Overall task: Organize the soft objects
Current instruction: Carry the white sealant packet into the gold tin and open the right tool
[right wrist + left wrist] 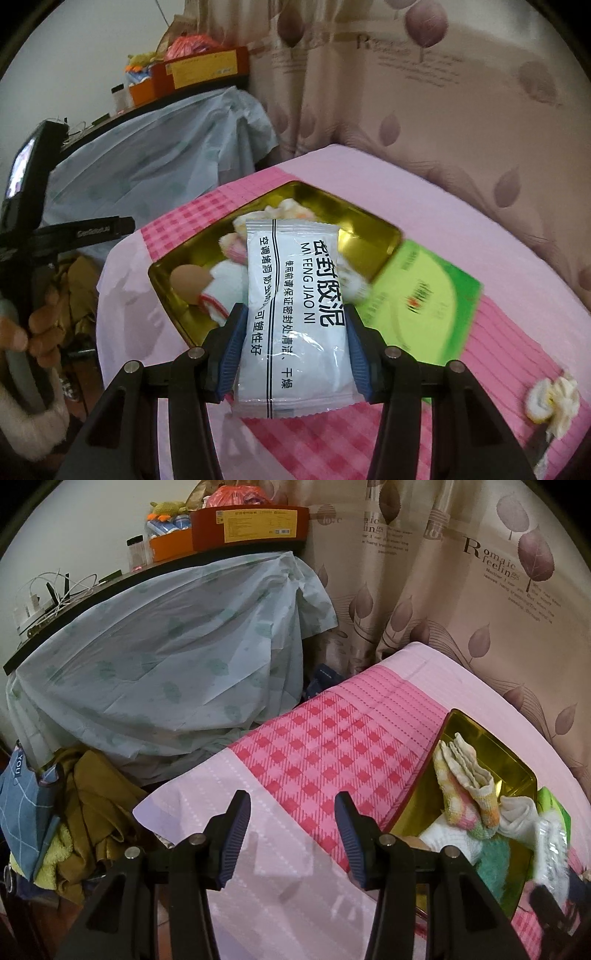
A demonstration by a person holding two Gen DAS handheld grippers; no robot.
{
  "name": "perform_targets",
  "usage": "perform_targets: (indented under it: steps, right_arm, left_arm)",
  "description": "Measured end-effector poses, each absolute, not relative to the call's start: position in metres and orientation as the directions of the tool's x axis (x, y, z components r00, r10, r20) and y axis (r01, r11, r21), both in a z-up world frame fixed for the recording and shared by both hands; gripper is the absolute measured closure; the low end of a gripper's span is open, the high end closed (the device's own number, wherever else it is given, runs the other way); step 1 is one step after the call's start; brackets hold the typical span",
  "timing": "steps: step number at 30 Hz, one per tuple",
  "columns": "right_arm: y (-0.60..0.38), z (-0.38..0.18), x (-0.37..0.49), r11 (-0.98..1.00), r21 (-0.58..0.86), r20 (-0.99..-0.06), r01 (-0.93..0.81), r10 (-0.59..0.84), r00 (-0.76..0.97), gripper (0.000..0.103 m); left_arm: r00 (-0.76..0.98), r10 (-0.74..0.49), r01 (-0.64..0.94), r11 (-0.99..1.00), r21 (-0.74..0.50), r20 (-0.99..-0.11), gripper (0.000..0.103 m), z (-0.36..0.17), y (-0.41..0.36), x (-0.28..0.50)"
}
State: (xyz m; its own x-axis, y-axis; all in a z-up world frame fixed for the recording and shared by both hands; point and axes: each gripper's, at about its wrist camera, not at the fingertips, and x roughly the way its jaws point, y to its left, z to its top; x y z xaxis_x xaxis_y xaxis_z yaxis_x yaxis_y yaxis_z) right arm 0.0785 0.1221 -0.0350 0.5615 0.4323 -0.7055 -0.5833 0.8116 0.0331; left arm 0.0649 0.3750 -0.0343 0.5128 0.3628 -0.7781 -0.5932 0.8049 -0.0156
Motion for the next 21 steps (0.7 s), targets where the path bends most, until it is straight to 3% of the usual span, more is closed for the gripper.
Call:
perform_targets:
  steps: [21]
  right_arm:
    - [0.192, -0.067, 0.164, 0.851, 0.038, -0.76, -0.524, 0.365, 0.537, 0.054]
  left_arm:
    - [0.522, 0.373, -0.578, 0.816, 0.003, -0.767, 0.055, -0.033, 0.371, 0.071]
